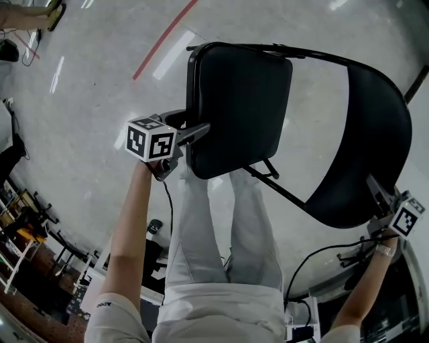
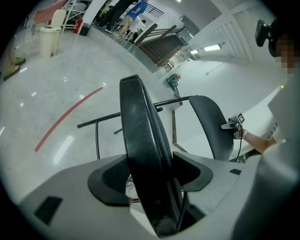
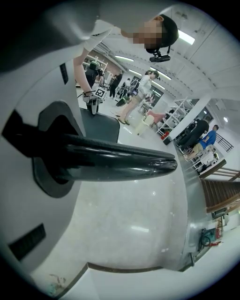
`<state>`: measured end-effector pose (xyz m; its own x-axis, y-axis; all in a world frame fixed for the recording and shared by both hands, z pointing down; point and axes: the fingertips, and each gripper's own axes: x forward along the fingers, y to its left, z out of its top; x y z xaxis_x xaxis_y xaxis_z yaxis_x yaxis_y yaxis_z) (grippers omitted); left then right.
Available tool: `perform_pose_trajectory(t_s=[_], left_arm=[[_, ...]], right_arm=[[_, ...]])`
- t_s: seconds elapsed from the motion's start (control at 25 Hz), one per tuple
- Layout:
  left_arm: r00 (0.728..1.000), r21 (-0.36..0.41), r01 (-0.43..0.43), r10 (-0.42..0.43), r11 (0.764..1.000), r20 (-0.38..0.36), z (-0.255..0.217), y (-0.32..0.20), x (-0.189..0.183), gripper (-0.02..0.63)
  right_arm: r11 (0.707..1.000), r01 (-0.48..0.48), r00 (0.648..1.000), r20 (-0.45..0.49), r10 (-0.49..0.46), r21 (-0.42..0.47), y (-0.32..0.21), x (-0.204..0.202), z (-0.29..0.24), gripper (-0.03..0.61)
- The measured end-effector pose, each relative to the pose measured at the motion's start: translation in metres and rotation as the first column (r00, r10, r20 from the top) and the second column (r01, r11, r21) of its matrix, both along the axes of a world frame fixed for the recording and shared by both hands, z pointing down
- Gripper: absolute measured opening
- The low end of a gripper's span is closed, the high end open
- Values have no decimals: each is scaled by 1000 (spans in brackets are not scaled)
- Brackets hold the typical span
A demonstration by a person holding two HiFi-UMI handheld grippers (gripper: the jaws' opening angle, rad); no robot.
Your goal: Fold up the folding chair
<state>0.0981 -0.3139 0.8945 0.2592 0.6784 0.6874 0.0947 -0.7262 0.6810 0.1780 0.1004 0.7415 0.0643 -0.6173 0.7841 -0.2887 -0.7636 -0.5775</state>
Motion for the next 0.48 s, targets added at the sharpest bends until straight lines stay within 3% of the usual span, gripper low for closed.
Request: perform_pose_trajectory(t_s=[0.2, 0.48], left_arm=[[999, 100, 46, -46, 994, -5, -19, 13, 1, 298], [997, 139, 75, -70, 987, -42, -49, 43, 11, 297]], right_arm=[[998, -10, 1000, 6, 11, -55, -14, -3, -25, 75], [989, -17, 1000, -15, 15, -146, -33, -6, -57, 75]])
